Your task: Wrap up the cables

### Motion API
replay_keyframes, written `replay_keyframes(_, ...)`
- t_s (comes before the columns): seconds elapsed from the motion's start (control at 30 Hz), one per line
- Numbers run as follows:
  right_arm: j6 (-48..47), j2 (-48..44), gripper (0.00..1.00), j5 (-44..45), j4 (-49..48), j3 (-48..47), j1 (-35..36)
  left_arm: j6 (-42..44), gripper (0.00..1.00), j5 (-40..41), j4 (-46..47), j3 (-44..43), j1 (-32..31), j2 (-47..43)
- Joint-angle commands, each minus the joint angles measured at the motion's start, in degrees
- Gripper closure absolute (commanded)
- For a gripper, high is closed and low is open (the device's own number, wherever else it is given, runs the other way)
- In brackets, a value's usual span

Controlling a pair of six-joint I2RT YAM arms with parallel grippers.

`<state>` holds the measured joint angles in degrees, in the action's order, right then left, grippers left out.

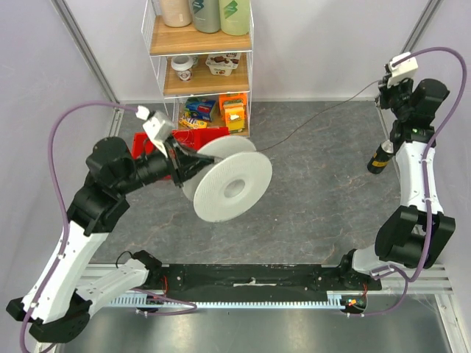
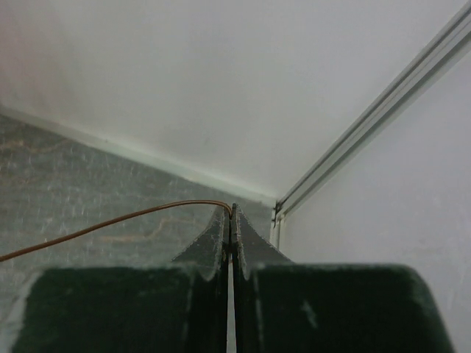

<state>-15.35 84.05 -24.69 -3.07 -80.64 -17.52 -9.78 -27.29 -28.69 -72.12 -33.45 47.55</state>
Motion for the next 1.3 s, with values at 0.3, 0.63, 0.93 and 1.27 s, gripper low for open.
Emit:
replay_keyframes(0.3,-3.63,-7.32,1.0,-4.66,-3.35,13.22,-1.64,-27.21,0.98,2.84,15.24,-24.11,11.83,12.47)
replay_keyframes(0.63,-2.93,-14.52,1.0,-13.71,-0.28,19.2,-1.29,-31.0,0.99,21.02,13.84,-36.51,14.64,18.28)
replay_keyframes(0.93,-10.83,-25.41,1.0,-24.87,17.29,23.85,2.57,-19.85,0.98,43.88,15.59,-39.5,15.08,18.9)
replay_keyframes(1.27,-13.03,-34.65,1.0,-26.73,30.49,24.83,19.08,-11.42,0.99,57.07,17.52,-37.4,15.17,19.68)
